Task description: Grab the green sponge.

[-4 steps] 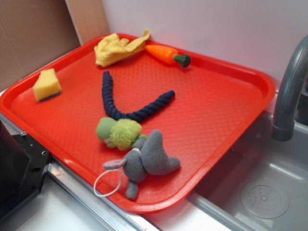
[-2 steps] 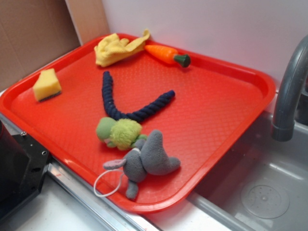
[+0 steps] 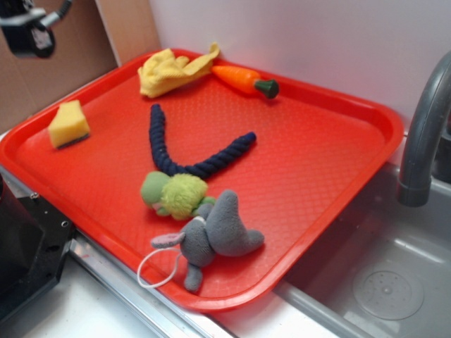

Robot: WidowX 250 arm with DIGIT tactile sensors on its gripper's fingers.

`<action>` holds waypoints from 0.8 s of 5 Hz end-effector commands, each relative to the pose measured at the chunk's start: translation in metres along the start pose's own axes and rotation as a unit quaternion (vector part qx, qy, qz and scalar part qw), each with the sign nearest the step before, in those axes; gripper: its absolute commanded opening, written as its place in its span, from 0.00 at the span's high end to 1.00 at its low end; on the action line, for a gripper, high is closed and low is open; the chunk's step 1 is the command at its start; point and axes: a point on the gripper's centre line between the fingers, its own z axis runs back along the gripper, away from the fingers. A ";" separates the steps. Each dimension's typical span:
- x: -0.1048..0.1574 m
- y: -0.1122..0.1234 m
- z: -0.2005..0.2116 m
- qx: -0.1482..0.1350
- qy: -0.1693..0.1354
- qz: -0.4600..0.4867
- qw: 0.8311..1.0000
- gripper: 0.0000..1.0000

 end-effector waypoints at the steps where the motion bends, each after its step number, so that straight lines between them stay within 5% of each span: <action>1: 0.001 0.024 -0.019 0.013 -0.032 0.118 0.992 0.00; 3: 0.001 0.024 -0.019 0.013 -0.032 0.118 0.992 0.00; 4: 0.026 0.027 -0.056 0.047 -0.036 0.149 0.987 0.00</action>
